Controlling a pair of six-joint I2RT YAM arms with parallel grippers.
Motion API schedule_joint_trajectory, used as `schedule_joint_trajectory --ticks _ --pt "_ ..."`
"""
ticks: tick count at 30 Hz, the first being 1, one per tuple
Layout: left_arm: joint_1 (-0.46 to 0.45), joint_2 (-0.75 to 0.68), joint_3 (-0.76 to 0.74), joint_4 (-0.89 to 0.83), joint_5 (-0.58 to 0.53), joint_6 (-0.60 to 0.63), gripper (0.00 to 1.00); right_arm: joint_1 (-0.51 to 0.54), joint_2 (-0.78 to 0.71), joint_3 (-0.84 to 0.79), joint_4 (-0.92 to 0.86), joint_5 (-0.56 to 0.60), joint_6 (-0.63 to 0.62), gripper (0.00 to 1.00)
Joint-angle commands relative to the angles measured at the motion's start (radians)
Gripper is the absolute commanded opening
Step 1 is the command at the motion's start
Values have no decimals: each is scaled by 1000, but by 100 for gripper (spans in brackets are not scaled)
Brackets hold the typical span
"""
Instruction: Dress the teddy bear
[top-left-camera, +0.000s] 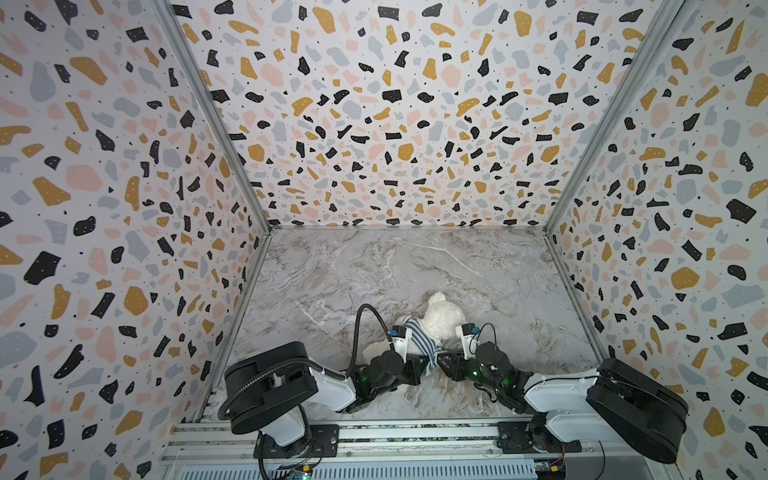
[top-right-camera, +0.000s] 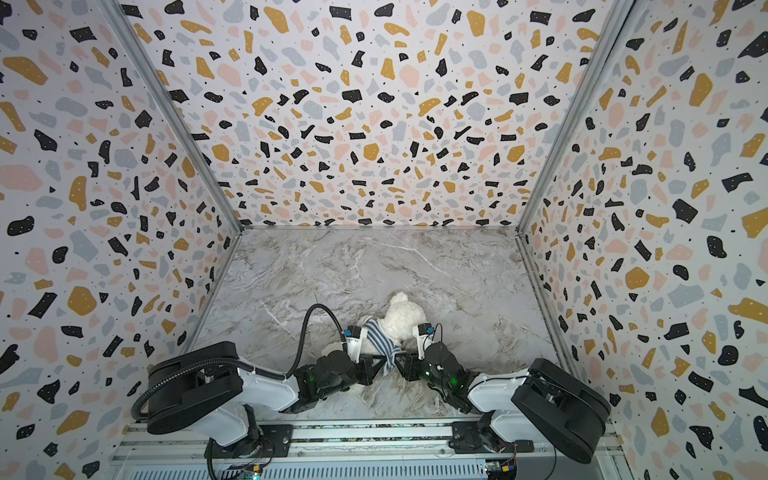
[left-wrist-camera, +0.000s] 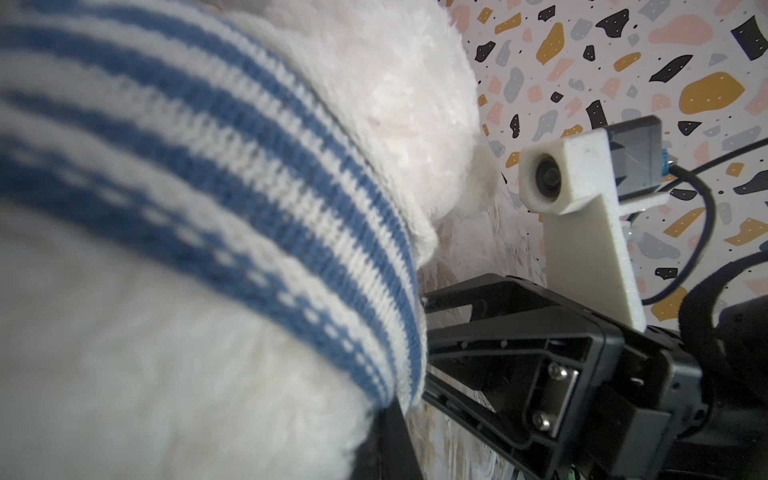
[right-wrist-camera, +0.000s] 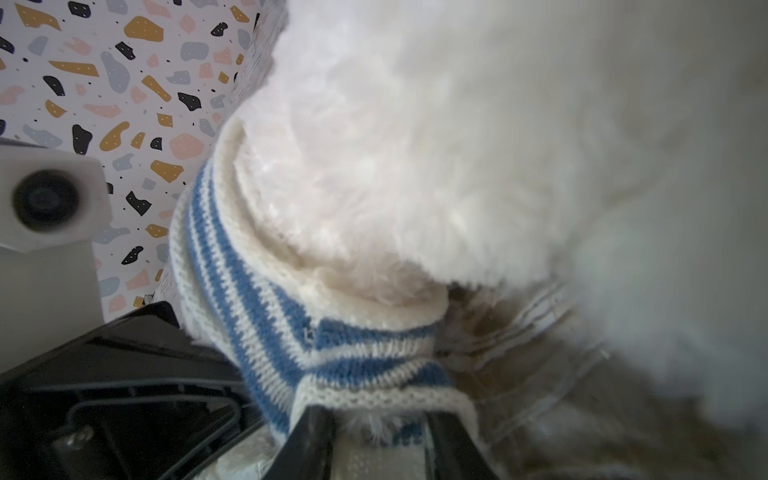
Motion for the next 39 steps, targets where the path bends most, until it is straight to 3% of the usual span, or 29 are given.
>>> schedule_joint_trajectory --ticks 1,14,20,28,35,39 --pt "2 30 -23 19 15 -12 0 -16 18 1 79 -20 21 37" --pt "10 57 -42 66 16 -32 0 -36 125 17 168 -88 29 24" --pt "60 28 -99 110 25 -53 0 -37 123 16 158 -87 18 23" --pt "68 -31 -73 14 50 -6 1 -36 149 34 165 -103 -3 22" --pt "67 -191 -23 -283 -20 104 36 -36 153 39 164 -107 -13 24" --pt "68 -232 -9 -396 -69 130 49 -33 160 46 168 -112 -15 25"
